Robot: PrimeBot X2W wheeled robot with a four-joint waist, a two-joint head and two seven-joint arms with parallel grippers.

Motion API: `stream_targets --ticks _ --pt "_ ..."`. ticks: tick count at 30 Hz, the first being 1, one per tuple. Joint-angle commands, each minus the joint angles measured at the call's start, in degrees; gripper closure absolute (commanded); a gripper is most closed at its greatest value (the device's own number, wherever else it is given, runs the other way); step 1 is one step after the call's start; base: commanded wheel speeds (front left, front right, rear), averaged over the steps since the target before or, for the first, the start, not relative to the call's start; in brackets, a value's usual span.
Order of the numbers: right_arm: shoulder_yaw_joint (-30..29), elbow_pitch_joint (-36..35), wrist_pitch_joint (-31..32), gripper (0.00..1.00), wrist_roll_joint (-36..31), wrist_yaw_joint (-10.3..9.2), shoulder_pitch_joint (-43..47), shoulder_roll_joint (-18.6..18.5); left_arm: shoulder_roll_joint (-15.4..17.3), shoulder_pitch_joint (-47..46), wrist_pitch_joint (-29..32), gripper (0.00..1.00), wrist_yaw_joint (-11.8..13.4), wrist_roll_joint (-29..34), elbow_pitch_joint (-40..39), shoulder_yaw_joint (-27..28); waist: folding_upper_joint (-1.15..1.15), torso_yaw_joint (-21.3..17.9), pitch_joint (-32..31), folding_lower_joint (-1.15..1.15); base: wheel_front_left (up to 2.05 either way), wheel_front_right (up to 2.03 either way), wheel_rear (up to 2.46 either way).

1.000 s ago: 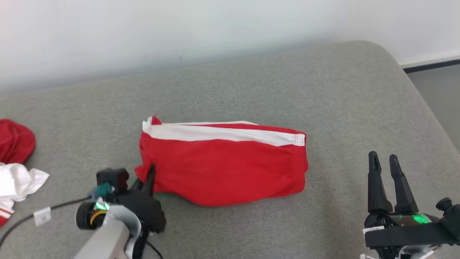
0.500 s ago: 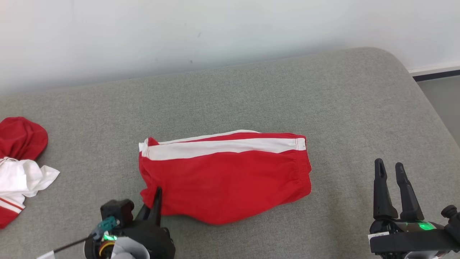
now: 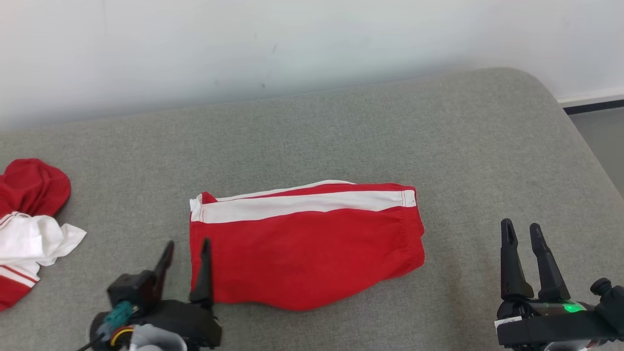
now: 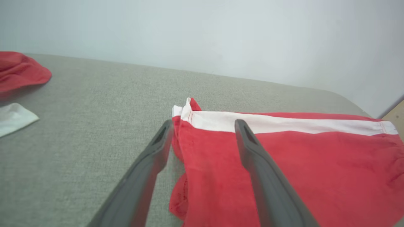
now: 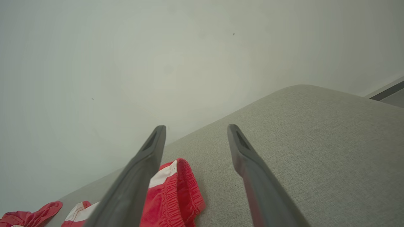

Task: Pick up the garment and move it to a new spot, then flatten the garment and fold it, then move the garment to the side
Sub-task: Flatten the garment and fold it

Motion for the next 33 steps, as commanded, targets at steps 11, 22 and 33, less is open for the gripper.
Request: stream_targets --ticks 11,22,33 --pt "0.83 1.96 -0.05 0.00 -1.73 0.10 0.93 -1.17 -3.53 11.83 -0.15 0.00 -0.54 15.64 -13.30 16.95 0.00 1.80 -1.44 -0.01 0.00 0.00 0.00" --pt "2.70 8.78 -0.05 0.00 -9.32 0.10 1.33 -2.57 -9.33 19.37 -0.15 0.00 -2.59 25.25 -17.10 22.86 0.00 3.92 -2.41 -0.01 0.00 0.00 0.00" --pt "5.06 14.95 -0.05 0.00 -12.57 0.10 -3.29 -2.97 -10.66 18.05 -0.15 0.00 -3.97 27.17 -16.23 23.61 0.00 5.71 -2.28 -0.01 0.00 0.00 0.00"
